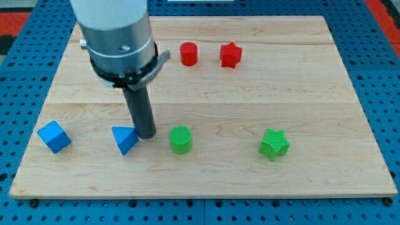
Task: Place the blue triangle towards the left center of the board
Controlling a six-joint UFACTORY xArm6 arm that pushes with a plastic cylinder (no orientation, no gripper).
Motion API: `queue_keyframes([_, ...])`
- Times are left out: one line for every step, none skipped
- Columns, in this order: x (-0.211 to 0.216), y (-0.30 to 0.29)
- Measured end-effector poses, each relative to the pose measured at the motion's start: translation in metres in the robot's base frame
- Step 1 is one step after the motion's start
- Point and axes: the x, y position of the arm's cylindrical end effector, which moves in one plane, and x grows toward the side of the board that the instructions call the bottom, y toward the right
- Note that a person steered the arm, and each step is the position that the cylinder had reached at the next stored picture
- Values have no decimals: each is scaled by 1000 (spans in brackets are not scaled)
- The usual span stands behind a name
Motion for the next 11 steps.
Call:
queue_keyframes([0,-11])
queue_keyframes([19,-35])
queue_keyframes([45,-56])
queue_keyframes([31,-66])
queue_keyframes([22,-45])
queue_keyframes([-12,-38])
queue_keyframes([-52,-74])
queue_keyframes([-30,-65])
queue_keyframes([-54,-134])
queue_keyframes([-45,-83])
queue_keyframes([-16,-81])
